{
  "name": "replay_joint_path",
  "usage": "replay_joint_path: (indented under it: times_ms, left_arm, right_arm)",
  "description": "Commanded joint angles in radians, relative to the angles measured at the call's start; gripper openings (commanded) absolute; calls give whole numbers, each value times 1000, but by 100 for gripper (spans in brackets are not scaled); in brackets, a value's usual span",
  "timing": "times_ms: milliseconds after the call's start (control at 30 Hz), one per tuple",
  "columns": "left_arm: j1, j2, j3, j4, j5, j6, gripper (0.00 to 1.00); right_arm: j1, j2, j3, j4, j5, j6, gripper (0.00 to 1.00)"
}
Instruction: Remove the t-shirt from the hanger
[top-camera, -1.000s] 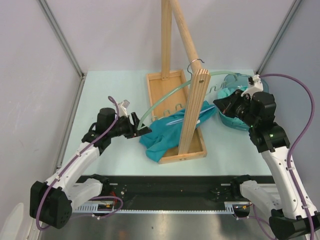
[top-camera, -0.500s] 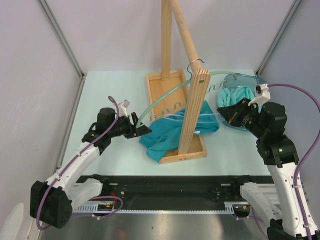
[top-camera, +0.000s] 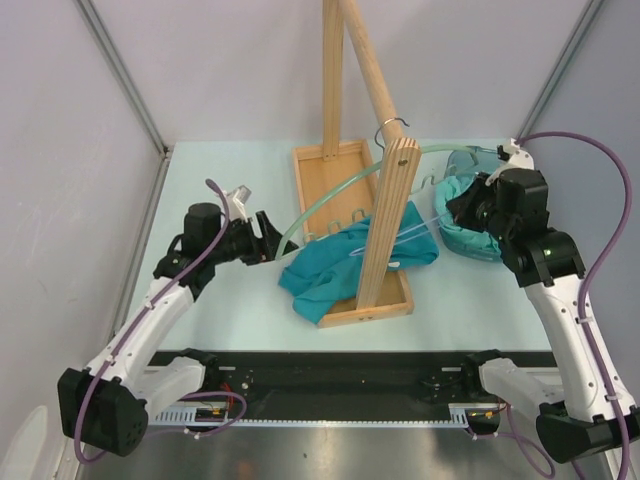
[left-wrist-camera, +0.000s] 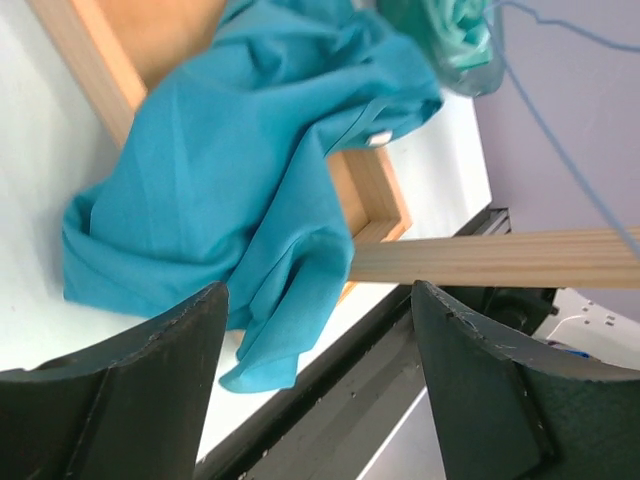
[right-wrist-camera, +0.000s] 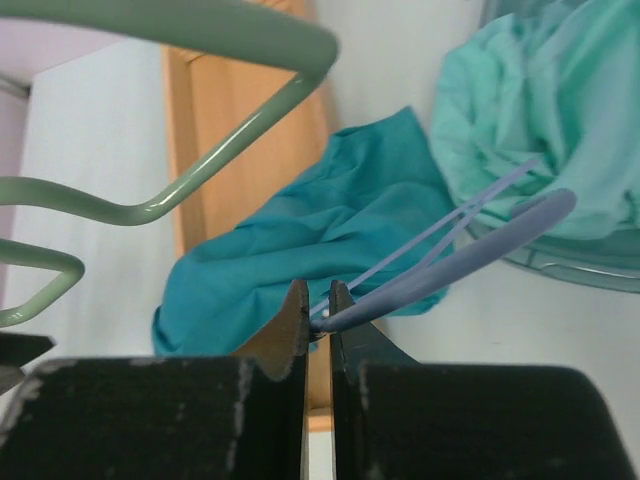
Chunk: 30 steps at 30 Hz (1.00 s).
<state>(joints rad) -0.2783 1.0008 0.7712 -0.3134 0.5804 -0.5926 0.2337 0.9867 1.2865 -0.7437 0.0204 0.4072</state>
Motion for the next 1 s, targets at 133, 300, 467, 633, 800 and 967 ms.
replay_joint_path:
  times_ms: [133,300,467,633,800,967]
  left_arm:
    - [11,62,62,225,186,-70,70]
    - [-76,174,77,375,266,-90,64]
    - [-176,203,83,468,217,-38,64]
    - [-226,137,-10,655,121,-3,64]
    - [-268,119,-114,855,114,7,63]
    - [-306,136,-139,904,150,60,63]
  right_arm:
    - [18,3,1,21,268,-10,0]
    - [33,56,-26,24,343,120,0]
    - [87,176,46,-43,388,206,0]
    - [121,222,83,-86,369,251,0]
    - [164,241,54,-83,375,289,0]
    - [181,237,24,-72,363,324,0]
